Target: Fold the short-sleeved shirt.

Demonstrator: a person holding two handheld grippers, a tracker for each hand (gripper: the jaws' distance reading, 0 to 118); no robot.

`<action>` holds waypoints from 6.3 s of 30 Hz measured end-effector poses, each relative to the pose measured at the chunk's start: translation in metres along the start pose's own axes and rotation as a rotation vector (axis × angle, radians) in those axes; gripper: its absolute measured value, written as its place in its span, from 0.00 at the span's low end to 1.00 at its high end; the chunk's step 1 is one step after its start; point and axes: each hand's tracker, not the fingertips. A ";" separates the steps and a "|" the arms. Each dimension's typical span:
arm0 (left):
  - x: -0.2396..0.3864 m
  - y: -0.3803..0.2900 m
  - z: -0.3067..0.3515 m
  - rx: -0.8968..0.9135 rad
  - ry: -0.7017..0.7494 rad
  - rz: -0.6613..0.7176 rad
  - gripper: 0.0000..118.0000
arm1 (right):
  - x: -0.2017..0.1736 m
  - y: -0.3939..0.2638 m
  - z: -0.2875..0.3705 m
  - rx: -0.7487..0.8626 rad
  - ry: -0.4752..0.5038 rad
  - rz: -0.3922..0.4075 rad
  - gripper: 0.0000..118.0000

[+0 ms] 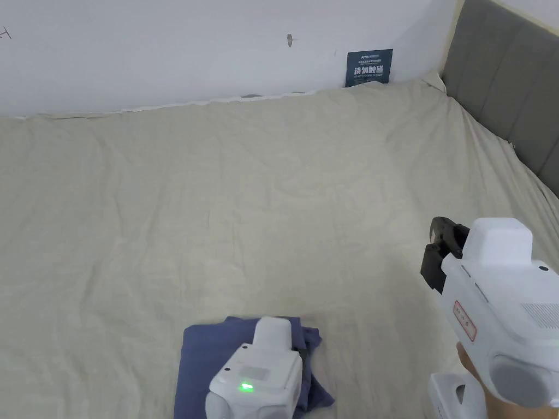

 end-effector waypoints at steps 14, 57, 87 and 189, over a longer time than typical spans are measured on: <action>-0.085 0.123 0.130 0.472 0.187 -0.023 0.00 | -0.041 0.038 0.024 0.140 0.051 0.050 0.02; -0.184 0.104 0.166 0.553 0.320 0.045 0.00 | -0.139 -0.119 -0.031 -0.236 0.187 0.169 0.02; -0.228 -0.011 0.017 -0.290 -0.184 0.640 0.99 | -0.150 -0.212 -0.057 -0.476 0.217 0.141 0.01; -0.141 0.144 0.170 0.649 0.398 -0.035 0.00 | -0.068 0.078 0.021 0.293 0.064 0.136 0.02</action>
